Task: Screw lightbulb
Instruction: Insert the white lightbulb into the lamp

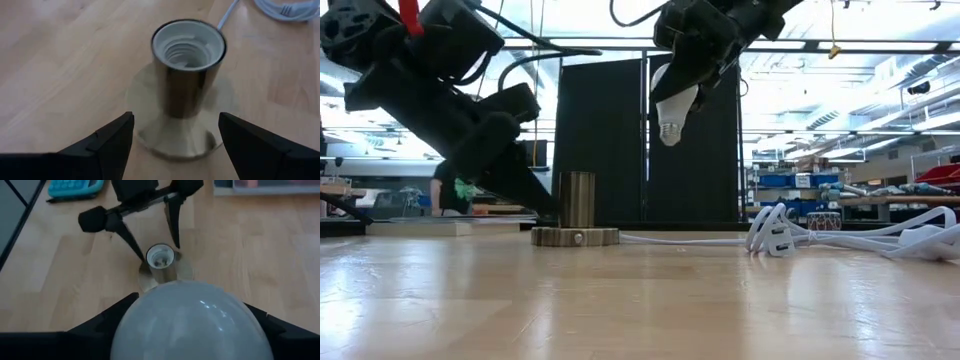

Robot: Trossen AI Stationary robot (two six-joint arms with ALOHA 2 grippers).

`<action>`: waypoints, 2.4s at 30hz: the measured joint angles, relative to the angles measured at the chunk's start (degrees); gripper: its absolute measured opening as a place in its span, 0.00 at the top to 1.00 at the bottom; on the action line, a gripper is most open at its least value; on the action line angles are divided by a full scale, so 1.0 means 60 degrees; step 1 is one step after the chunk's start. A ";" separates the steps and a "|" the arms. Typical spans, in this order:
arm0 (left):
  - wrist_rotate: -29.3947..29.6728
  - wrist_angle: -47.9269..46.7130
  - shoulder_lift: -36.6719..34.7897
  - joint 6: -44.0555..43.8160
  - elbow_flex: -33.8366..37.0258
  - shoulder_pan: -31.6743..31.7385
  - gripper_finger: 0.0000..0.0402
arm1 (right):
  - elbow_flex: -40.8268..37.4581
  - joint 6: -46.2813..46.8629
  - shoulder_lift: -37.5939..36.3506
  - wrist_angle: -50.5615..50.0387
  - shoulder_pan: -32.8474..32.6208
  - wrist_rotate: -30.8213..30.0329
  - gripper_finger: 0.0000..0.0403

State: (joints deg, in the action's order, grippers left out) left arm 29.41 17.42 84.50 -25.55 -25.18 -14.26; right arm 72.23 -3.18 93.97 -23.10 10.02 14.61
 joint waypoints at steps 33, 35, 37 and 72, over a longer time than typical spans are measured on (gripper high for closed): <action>-0.0116 0.2152 0.3955 0.1830 -0.3704 0.1308 0.49 | -0.0014 0.0340 0.0410 0.0648 -0.0178 0.0342 0.31; -0.0120 0.1999 0.4042 0.1987 -0.3911 0.1453 0.50 | 0.0007 0.0299 0.0386 0.0375 -0.0131 0.0393 0.31; -0.0159 0.2066 0.4176 0.2015 -0.4100 0.1576 0.50 | 0.0015 0.0248 0.0353 0.0037 -0.0050 0.0540 0.33; -0.2333 -0.0984 0.1510 0.0175 -0.4213 0.1628 0.21 | -0.0018 -0.0470 0.0284 -0.0381 0.0076 0.1335 0.36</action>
State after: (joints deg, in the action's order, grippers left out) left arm 15.41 11.51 93.56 -24.50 -50.46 -4.49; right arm 72.12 -6.00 95.68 -25.38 10.48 22.62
